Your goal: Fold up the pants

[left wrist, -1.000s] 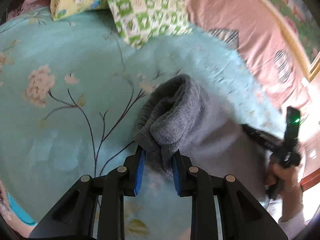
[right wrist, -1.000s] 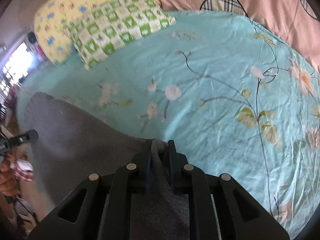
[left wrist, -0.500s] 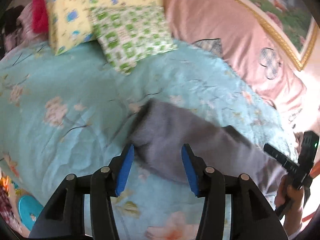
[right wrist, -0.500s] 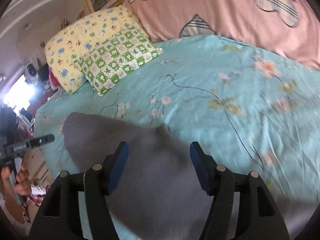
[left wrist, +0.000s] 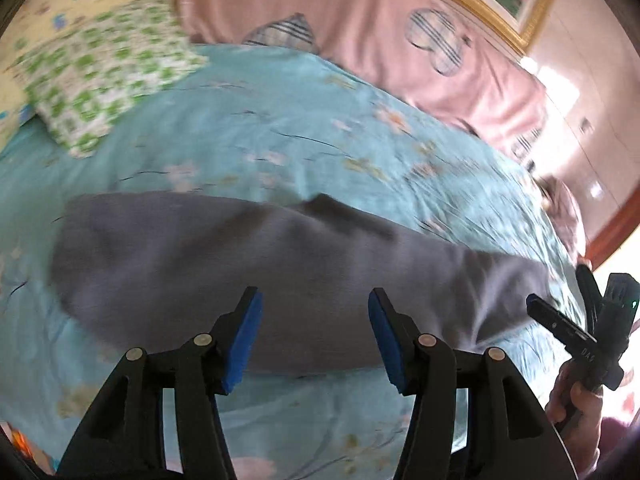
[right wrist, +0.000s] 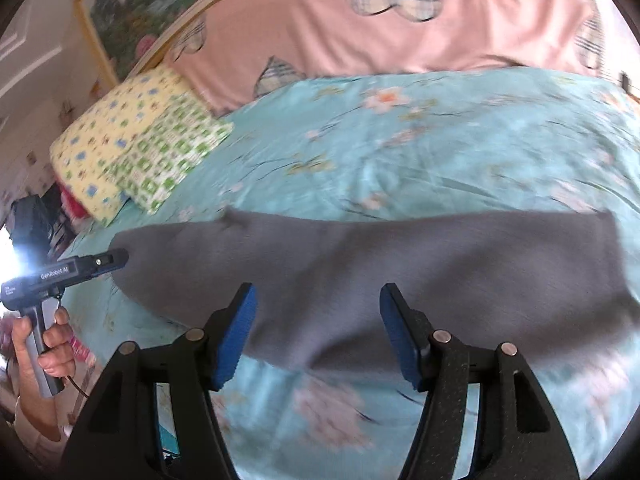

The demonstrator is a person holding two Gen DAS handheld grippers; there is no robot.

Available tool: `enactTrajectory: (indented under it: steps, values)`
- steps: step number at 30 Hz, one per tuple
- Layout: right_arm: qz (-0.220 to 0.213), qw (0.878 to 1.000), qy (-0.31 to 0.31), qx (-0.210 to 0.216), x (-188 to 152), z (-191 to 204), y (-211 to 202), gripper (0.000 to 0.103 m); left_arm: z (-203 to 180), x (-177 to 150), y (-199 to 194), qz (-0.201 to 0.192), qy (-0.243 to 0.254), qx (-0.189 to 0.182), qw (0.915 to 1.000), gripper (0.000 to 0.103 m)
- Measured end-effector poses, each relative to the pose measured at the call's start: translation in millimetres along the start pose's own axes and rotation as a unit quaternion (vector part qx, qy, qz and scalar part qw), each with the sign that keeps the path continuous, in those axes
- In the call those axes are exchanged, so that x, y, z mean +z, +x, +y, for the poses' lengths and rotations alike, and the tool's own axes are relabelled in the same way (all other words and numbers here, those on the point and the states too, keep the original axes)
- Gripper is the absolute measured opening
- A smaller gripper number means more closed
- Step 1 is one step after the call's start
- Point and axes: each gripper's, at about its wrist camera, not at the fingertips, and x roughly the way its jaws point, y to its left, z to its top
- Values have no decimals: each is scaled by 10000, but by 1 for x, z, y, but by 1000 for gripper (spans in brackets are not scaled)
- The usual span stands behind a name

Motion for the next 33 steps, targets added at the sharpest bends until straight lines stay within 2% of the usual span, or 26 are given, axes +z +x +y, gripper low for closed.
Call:
enactTrajectory:
  steps: [8, 20, 26, 28, 29, 33]
  values:
    - [-270, 9973, 496, -474, -21, -40, -47, 65, -65, 5, 35, 373, 652, -454, 9961, 56]
    - [-546, 9878, 1179, -853, -46, -82, -83, 65, -152, 16, 73, 767, 1685, -918, 9784, 58]
    - [-668, 9801, 1689, -795, -51, -98, -87, 65, -192, 33, 105, 1130, 2235, -1291, 9595, 59]
    - [-686, 9784, 1776, -804, -50, -100, -85, 65, -210, 39, 121, 1369, 2489, -1586, 9456, 60]
    - [-687, 9774, 1831, -803, -50, -102, -83, 65, -216, 41, 125, 1424, 2572, -1614, 9421, 60]
    - [-725, 9714, 2086, -876, -49, -110, -78, 65, -253, 45, 151, 1720, 3121, -1807, 9167, 61]
